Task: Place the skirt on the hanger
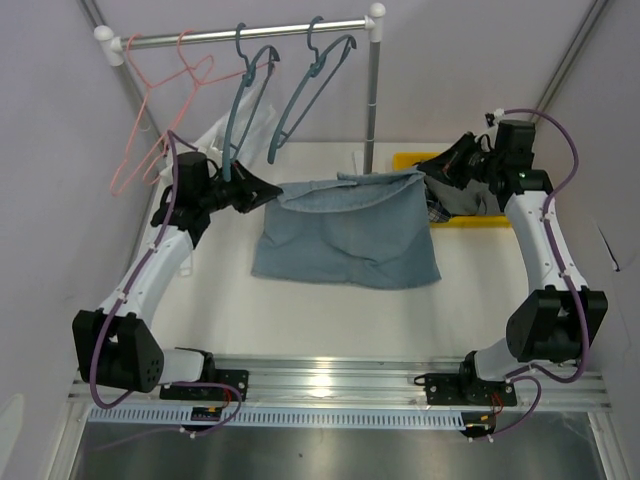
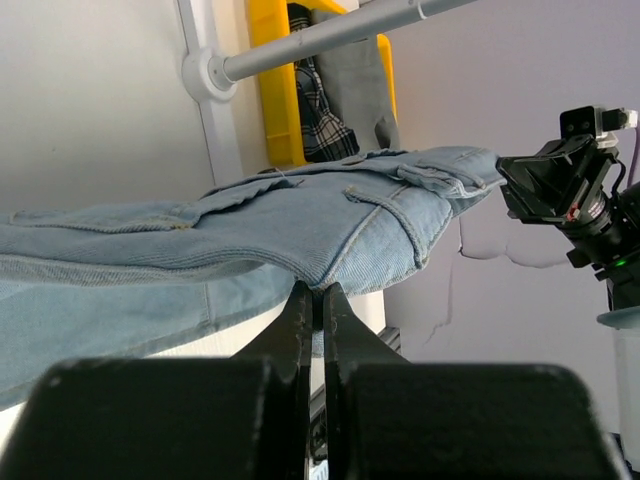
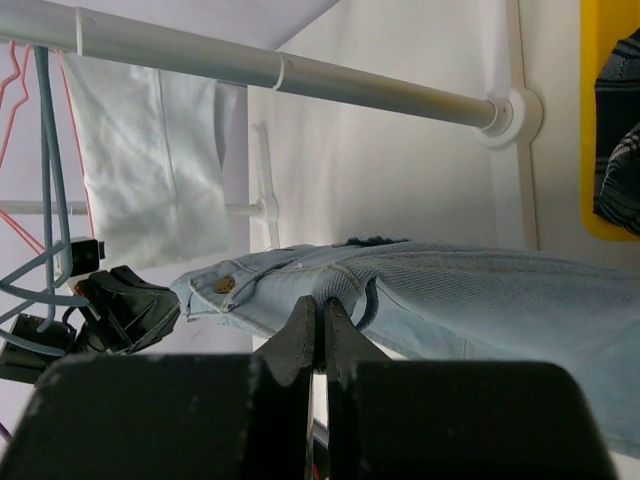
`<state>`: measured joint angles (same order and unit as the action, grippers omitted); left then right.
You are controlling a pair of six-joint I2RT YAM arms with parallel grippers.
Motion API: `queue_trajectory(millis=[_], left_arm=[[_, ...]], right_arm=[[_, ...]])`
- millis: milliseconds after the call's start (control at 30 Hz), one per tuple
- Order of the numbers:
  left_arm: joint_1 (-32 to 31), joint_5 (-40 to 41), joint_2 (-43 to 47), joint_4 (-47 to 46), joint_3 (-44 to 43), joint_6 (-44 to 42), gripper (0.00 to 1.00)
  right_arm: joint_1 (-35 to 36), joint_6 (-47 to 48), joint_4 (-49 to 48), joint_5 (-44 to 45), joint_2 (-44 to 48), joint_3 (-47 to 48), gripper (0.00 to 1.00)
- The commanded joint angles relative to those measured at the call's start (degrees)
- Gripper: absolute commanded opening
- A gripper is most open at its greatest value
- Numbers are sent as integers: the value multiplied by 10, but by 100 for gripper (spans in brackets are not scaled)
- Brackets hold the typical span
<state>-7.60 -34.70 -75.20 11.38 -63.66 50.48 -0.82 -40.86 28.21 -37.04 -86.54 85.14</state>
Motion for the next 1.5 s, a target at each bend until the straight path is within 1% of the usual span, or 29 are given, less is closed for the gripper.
queue_trajectory(millis=[0, 100, 133, 167, 200, 267, 300, 333, 400, 433, 467, 500, 567, 600, 667, 700, 800, 900, 1167, 1467], left_arm=[[14, 15, 25, -15, 13, -26, 0], [14, 5, 52, -33, 102, -19, 0], [14, 2, 76, -50, 120, -16, 0], [14, -3, 88, -51, 139, -15, 0], [12, -5, 101, -50, 178, -20, 0], [13, -10, 137, -36, 202, -29, 0], [13, -9, 148, -27, 238, -40, 0], [13, -8, 159, -15, 246, -42, 0], [9, -15, 195, -13, 293, -35, 0], [9, -19, 204, -12, 338, -33, 0], [9, -20, 213, -6, 351, -35, 0], [9, -13, 228, 4, 361, -43, 0], [9, -6, 235, 17, 393, -51, 0], [9, -5, 233, 14, 413, -51, 0], [5, -11, 228, -2, 429, -44, 0], [0, -9, 225, -12, 442, -39, 0], [-3, 0, 217, -15, 455, -44, 0], [-5, 7, 209, -9, 458, -54, 0], [-7, 24, 194, 8, 451, -72, 0], [-11, 28, 188, 17, 448, -80, 0]], right_arm=[[-8, 20, -18, 26, 31, -35, 0], [-17, 26, -29, 26, 71, -99, 0], [-21, 25, -37, 25, 100, -150, 0], [-24, 26, -39, 23, 113, -172, 0], [-25, 31, -37, 23, 127, -190, 0], [-25, 39, -21, 25, 164, -237, 0], [-24, 39, -18, 24, 178, -253, 0], [-23, 38, -14, 27, 193, -270, 0], [-13, 32, 3, 40, 246, -328, 0], [-11, 30, 9, 48, 266, -350, 0], [-11, 19, 17, 50, 287, -374, 0], [-11, 13, 18, 48, 325, -422, 0], [-12, -4, 28, 49, 355, -463, 0], [-11, -11, 24, 46, 375, -502, 0], [-9, -29, 13, 45, 388, -539, 0], [-9, -43, 6, 43, 394, -572, 0], [-7, -53, -13, 39, 396, -611, 0], [-7, -51, -22, 50, 393, -622, 0], [-11, -34, -31, 63, 367, -621, 0], [-17, -26, -32, 61, 367, -624, 0]])
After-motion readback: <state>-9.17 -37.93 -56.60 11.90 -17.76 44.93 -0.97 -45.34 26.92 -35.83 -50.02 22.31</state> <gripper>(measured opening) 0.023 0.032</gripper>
